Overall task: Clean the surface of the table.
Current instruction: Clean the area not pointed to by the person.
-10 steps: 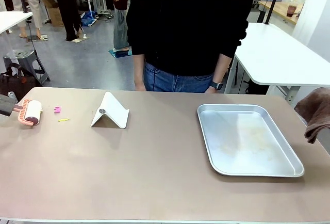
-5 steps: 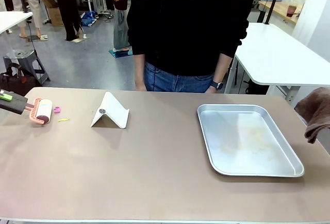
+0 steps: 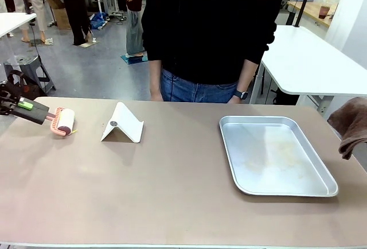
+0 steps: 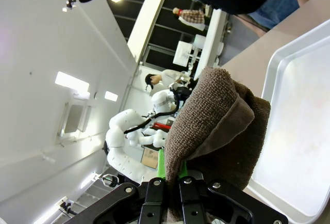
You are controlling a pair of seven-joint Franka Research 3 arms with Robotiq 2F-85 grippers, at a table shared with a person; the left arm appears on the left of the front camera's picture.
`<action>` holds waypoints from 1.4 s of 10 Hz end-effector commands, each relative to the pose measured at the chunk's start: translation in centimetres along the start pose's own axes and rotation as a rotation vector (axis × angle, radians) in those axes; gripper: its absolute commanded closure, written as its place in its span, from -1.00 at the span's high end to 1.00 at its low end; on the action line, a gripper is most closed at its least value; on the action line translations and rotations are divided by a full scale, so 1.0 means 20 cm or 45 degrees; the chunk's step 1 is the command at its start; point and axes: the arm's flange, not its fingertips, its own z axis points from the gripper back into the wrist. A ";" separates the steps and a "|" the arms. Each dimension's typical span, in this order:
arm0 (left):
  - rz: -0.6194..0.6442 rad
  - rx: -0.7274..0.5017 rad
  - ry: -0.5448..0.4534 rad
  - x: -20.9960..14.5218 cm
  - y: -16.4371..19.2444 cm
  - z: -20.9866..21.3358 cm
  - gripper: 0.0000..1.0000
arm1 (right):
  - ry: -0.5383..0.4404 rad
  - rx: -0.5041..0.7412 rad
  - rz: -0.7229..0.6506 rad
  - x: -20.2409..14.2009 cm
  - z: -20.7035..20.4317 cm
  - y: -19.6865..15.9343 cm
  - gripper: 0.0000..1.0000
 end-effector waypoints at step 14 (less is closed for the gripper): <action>-0.295 -0.285 -0.065 -0.53 -0.33 0.58 -0.54 | 0.002 0.005 0.013 0.00 0.01 0.03 -0.87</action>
